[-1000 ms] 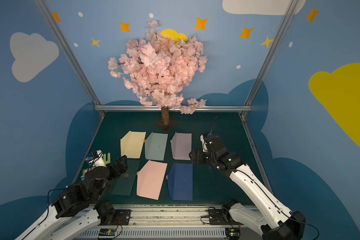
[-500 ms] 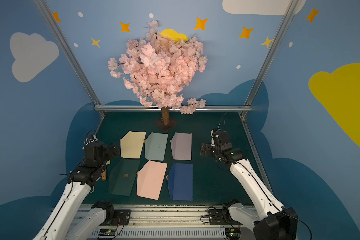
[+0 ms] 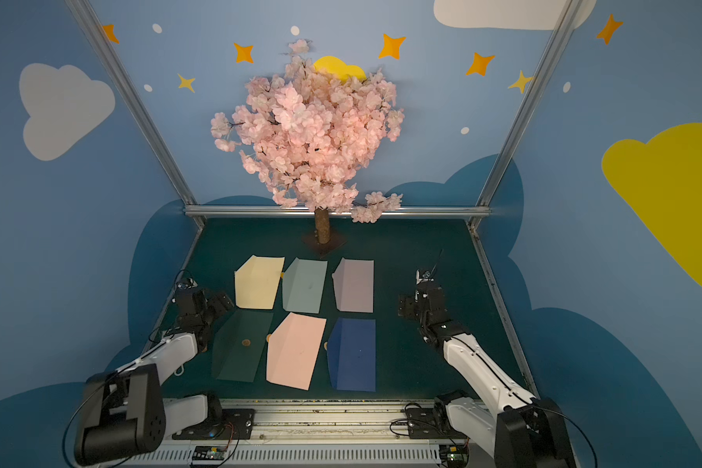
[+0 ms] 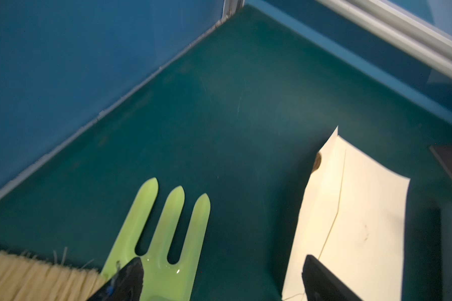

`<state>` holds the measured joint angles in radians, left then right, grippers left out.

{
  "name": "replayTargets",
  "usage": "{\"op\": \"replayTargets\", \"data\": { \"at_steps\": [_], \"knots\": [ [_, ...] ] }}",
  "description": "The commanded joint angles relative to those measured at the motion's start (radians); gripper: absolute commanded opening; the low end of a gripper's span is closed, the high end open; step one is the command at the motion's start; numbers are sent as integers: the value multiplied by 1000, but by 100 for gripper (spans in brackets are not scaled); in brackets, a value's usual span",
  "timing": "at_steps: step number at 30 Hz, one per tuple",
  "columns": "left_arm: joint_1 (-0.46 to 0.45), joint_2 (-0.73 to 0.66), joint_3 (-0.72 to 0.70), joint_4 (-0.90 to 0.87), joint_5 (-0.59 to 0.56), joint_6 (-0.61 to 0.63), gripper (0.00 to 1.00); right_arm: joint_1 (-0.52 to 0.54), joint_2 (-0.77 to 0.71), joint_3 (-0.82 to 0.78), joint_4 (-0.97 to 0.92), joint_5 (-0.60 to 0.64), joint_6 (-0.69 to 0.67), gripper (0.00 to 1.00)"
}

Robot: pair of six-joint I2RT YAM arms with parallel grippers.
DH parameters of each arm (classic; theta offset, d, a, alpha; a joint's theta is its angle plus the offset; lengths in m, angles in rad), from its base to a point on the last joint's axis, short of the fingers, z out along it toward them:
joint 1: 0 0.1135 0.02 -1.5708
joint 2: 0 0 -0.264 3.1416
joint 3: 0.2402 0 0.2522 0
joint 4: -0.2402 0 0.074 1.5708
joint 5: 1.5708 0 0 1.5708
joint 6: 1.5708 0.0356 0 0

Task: Open the envelope
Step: Reset both arms

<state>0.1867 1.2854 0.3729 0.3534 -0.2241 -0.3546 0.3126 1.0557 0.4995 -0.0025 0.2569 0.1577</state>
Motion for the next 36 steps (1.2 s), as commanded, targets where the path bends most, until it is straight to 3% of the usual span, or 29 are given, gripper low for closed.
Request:
{"op": "replayTargets", "data": {
  "at_steps": [1,7,11,14,18,20,22,23,25,29,32,36],
  "knots": [
    [-26,56,-20,311,24,82,92,-43,-3,-51,258,30,-42,90],
    [-72,143,-15,446,150,210,89,-130,62,-52,354,-55,-51,90],
    [-167,270,20,509,232,363,88,-177,112,-67,421,-73,-66,89],
    [-152,287,-25,617,151,303,99,-212,168,-120,564,-83,-67,89],
    [-152,289,-22,616,150,308,100,-246,275,-154,746,-131,-75,87],
    [-156,290,-24,621,146,310,100,-263,263,-107,620,-226,-92,84],
    [-156,289,-24,621,144,310,100,-285,262,-91,590,-335,-165,83],
    [-157,290,-25,621,144,311,100,-289,273,-96,608,-331,-169,83],
    [-157,290,-25,621,144,310,100,-310,326,-114,678,-334,-157,83],
    [-161,289,-26,622,137,313,100,-330,521,-134,1010,-415,-148,84],
    [-171,290,-22,621,120,321,100,-339,434,-44,662,-439,-155,84],
    [-180,289,-17,608,114,332,100,-337,482,-102,850,-437,-164,86]
  ]
}}
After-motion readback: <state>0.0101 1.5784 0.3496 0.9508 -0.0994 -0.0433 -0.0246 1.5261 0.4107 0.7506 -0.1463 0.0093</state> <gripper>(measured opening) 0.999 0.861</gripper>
